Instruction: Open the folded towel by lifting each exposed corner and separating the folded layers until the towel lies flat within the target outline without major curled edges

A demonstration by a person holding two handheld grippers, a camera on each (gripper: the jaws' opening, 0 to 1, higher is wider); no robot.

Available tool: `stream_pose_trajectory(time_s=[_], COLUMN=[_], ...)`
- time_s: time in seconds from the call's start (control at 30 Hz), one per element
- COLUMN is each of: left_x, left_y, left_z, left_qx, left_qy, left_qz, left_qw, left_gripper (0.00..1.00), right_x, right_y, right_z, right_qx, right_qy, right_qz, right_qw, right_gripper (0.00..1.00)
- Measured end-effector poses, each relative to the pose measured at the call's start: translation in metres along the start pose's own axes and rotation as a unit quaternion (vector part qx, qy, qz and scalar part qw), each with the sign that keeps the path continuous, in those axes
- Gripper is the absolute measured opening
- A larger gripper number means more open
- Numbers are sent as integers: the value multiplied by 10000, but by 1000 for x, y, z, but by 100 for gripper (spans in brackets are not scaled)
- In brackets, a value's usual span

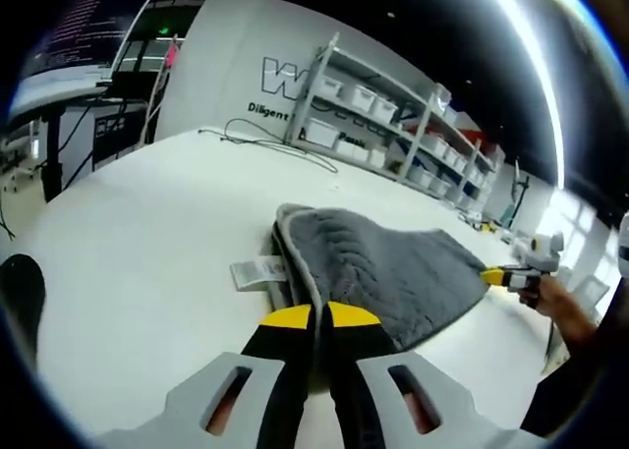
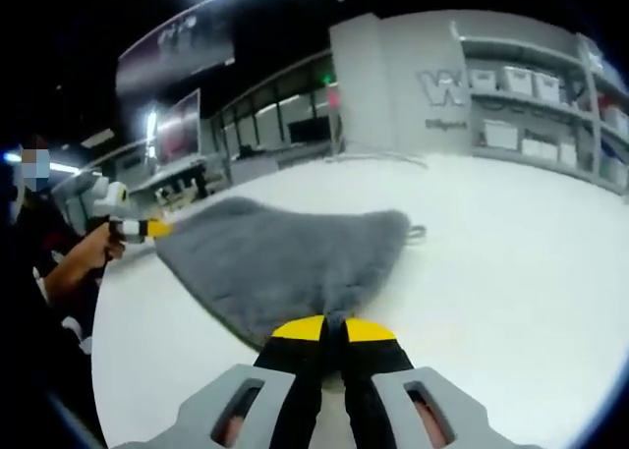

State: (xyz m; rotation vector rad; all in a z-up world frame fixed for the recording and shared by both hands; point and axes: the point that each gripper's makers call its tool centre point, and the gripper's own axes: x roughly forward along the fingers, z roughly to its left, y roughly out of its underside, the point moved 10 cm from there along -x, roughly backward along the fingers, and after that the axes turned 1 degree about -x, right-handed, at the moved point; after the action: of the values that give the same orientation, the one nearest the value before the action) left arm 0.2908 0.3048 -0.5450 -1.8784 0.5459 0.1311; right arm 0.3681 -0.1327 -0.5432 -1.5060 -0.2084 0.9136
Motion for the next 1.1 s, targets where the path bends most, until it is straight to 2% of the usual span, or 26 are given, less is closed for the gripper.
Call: stream_pose_trajectory(time_s=[0.13,0.5,0.73,1.1], left_x=[-4,-12,-17,-19], left_y=[1,11,14,16], left_z=[-2,-13,-17,-27], left_qx=[-90,30,74,577], left_qy=[97,179,234,361], left_qz=[-12,173,277,722], left_qw=[9999,9997,9993,9951], left_gripper=[3,3,3,3], right_x=[3,11,13,21], right_y=[-2,-9,-11,-13], right_z=[-3,-9,-10,-12], right_qx=[-40,-385,-484,-496], right_qy=[71,233,284,324], right_qz=[49,314,372,416], right_qw=[10000,9985,9977,9974], right_gripper=[1,1,1,1])
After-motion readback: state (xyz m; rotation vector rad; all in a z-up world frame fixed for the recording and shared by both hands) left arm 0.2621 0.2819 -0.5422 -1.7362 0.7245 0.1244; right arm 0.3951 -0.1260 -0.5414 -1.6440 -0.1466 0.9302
